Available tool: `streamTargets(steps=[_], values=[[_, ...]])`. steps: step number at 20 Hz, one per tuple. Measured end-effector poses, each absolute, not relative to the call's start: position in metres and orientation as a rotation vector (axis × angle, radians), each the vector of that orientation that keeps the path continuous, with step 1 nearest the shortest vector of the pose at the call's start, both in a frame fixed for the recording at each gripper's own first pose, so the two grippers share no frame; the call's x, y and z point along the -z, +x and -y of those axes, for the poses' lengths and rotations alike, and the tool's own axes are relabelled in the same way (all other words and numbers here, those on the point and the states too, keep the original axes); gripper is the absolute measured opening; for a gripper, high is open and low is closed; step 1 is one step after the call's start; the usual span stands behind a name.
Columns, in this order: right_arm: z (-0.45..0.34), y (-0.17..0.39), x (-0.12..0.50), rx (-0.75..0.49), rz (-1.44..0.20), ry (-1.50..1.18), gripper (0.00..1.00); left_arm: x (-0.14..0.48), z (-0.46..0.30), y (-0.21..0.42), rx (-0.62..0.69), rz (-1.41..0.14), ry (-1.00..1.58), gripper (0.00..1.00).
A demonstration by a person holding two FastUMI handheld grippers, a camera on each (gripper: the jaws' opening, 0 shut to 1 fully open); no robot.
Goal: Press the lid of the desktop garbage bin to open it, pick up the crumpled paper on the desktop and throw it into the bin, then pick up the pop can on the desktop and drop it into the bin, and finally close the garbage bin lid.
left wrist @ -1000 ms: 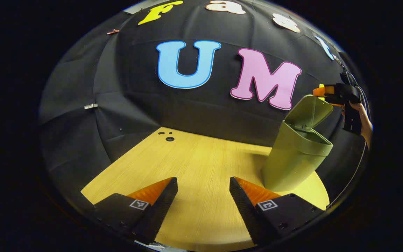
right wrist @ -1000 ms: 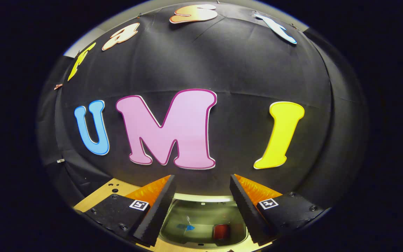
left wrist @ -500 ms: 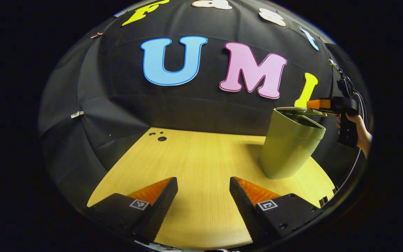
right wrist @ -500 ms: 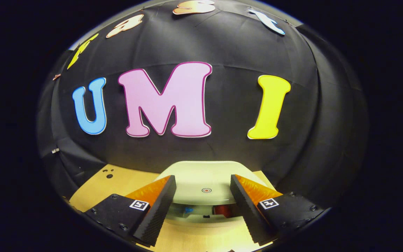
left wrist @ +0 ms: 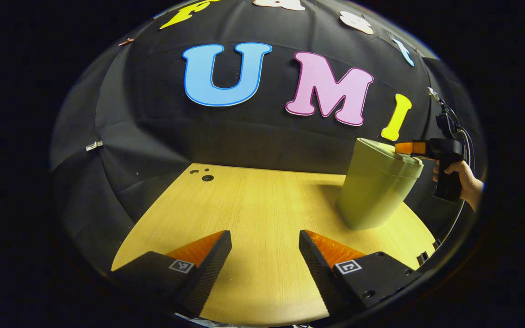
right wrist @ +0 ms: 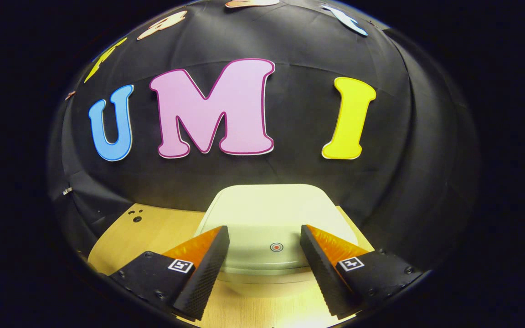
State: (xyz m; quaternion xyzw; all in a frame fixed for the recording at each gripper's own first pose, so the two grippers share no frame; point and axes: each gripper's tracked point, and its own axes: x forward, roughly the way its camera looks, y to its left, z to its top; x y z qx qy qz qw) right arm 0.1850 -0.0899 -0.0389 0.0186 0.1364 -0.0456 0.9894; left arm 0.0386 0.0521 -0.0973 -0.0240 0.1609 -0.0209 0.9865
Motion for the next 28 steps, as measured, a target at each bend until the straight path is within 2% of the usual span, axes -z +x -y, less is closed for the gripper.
streamTargets(steps=[7, 12, 14, 20, 28], values=[[0.088, 0.185, 0.040, 0.111, -0.230, 0.025, 1.00, 0.101, -0.057, 0.048, 0.044, -0.332, -0.080, 0.96], [0.085, 0.178, 0.038, 0.105, -0.213, 0.018, 0.99, 0.078, -0.046, 0.051, 0.069, -0.262, -0.022, 0.99], [0.083, 0.173, 0.035, 0.113, -0.202, 0.008, 0.99, 0.063, -0.042, 0.051, 0.077, -0.222, 0.014, 0.96], [0.054, 0.129, -0.010, 0.088, -0.058, -0.031, 0.98, 0.011, -0.016, 0.034, 0.128, -0.084, 0.075, 0.95], [0.017, 0.044, -0.035, 0.046, 0.010, 0.016, 0.98, -0.033, 0.018, 0.016, 0.174, -0.014, -0.014, 0.95]])
